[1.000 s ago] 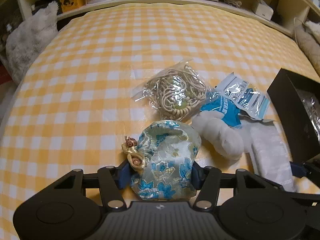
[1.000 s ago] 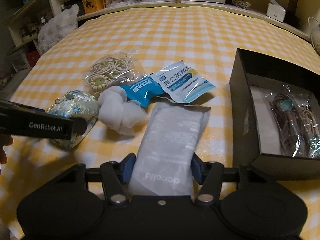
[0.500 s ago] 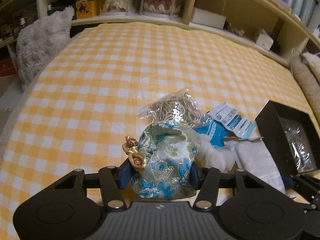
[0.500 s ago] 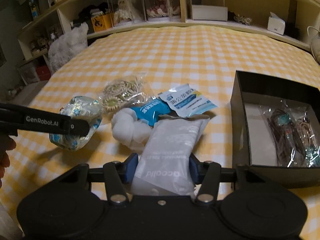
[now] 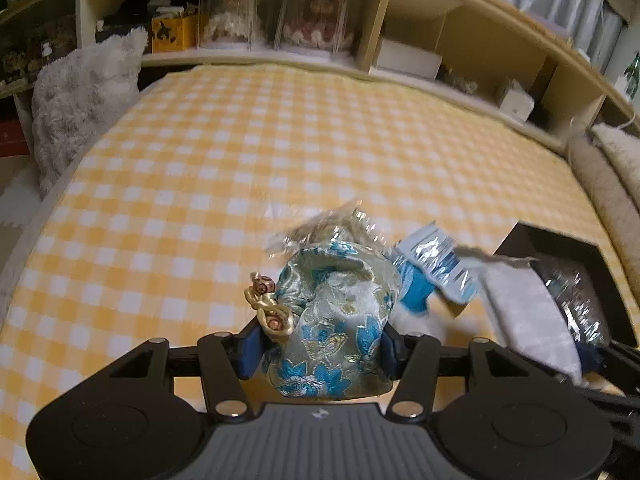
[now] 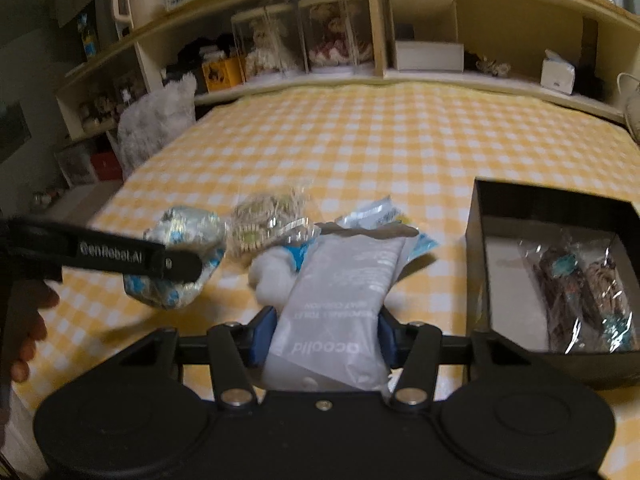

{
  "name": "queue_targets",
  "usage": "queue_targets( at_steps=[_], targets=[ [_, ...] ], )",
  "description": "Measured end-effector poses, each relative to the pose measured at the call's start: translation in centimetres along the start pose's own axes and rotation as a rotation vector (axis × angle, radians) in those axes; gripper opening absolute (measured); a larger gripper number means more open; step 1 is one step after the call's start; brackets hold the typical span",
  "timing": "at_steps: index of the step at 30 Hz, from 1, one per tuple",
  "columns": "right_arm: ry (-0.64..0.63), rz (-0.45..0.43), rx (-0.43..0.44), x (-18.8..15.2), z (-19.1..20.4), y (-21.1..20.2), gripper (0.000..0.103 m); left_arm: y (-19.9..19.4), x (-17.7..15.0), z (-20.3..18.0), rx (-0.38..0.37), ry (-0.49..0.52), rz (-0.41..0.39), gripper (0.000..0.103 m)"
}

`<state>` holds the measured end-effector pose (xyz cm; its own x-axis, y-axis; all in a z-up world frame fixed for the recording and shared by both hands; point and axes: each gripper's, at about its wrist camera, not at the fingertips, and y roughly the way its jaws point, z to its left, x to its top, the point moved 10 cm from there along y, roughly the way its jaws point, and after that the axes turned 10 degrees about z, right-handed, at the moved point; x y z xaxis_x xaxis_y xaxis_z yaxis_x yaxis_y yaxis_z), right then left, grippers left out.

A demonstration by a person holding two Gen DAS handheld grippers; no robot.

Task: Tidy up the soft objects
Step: 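Grasp the floral pouch with the left tool while the right tool grasps the white packet, then carry the pouch and white packet over the black box and release them inside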

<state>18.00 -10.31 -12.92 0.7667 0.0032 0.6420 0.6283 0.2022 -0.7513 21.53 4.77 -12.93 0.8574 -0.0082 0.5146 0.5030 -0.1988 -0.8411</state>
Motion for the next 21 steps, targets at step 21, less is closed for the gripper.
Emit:
queue_targets(
  at_steps=[21],
  targets=[
    [0.052, -0.088, -0.088, 5.8, -10.7, -7.3, 0.054, -3.8, 1.5, -8.2, -0.174, 0.053, -0.121, 0.056]
  ],
)
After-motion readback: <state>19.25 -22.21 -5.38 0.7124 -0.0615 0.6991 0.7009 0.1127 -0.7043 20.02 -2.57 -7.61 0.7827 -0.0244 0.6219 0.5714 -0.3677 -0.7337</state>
